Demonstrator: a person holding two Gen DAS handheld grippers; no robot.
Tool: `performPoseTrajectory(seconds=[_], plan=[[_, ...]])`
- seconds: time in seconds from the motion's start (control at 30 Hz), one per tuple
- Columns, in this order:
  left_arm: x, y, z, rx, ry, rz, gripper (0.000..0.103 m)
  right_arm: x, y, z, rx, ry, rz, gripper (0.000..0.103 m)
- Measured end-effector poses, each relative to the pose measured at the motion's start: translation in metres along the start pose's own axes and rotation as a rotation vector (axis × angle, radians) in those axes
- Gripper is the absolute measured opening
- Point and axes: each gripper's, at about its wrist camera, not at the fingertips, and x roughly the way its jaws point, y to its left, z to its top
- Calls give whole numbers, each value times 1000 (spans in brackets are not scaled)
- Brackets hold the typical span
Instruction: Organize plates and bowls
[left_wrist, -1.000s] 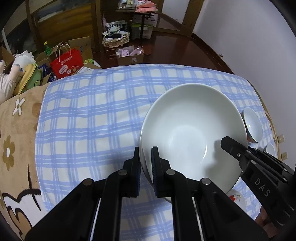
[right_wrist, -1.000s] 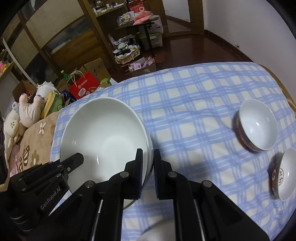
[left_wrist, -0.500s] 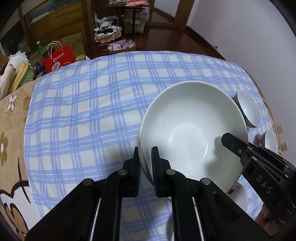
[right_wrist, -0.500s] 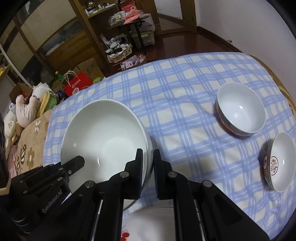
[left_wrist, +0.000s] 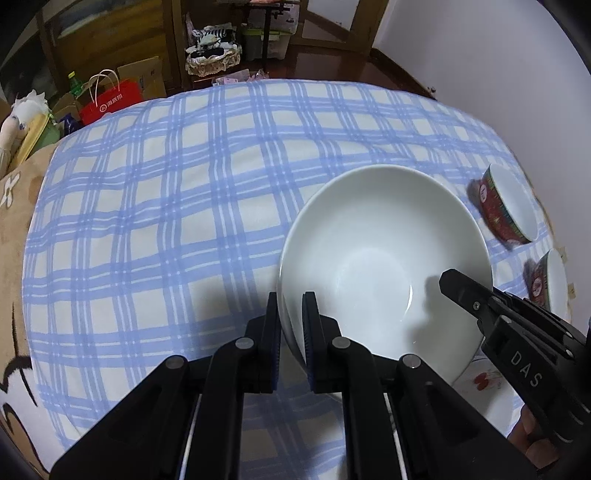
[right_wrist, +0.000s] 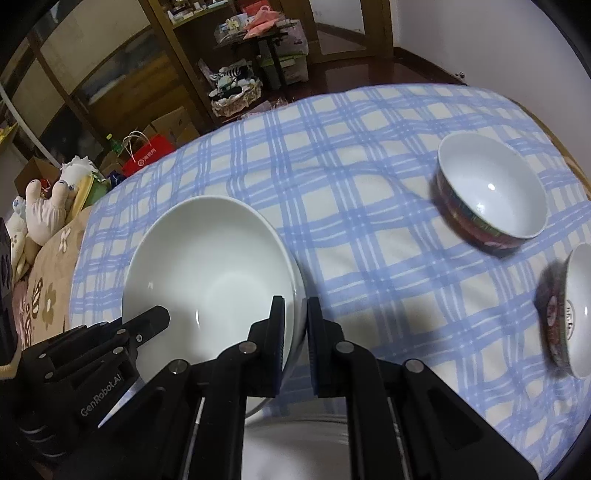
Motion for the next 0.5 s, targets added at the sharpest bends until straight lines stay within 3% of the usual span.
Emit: performPoseTrajectory(seconds=[0.27,0.5], plan=[[3,-6,7,22,-5,14,11,6,-10,-4,40,10,33,14],[7,-8,6,48,-3,44,11,5,-1,-3,-3,9,-9,14]])
